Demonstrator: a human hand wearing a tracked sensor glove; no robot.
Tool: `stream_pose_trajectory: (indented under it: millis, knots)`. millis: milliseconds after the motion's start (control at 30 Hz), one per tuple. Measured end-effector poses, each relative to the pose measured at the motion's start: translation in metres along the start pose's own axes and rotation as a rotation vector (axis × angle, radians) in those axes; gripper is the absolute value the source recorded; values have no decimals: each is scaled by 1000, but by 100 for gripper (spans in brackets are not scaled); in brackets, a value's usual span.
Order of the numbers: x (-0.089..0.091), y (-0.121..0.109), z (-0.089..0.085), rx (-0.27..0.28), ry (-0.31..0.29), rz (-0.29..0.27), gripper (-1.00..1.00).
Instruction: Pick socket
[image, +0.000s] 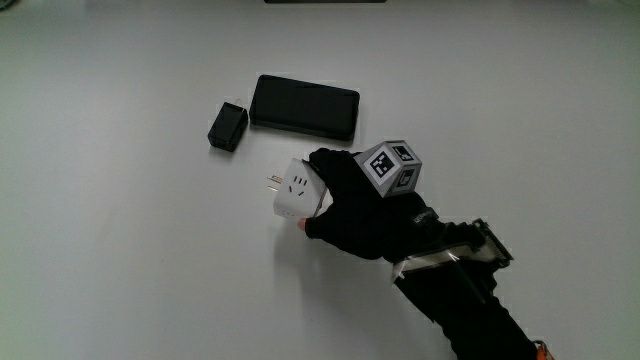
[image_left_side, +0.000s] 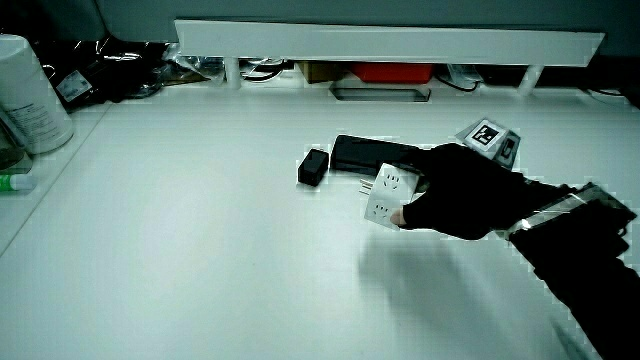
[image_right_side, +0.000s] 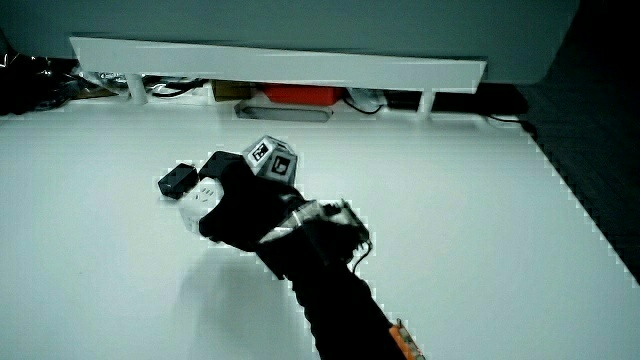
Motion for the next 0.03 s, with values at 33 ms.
stream_pose_trajectory:
  millis: [33]
  knots:
    - [-2,-5,4,0,13,21,100]
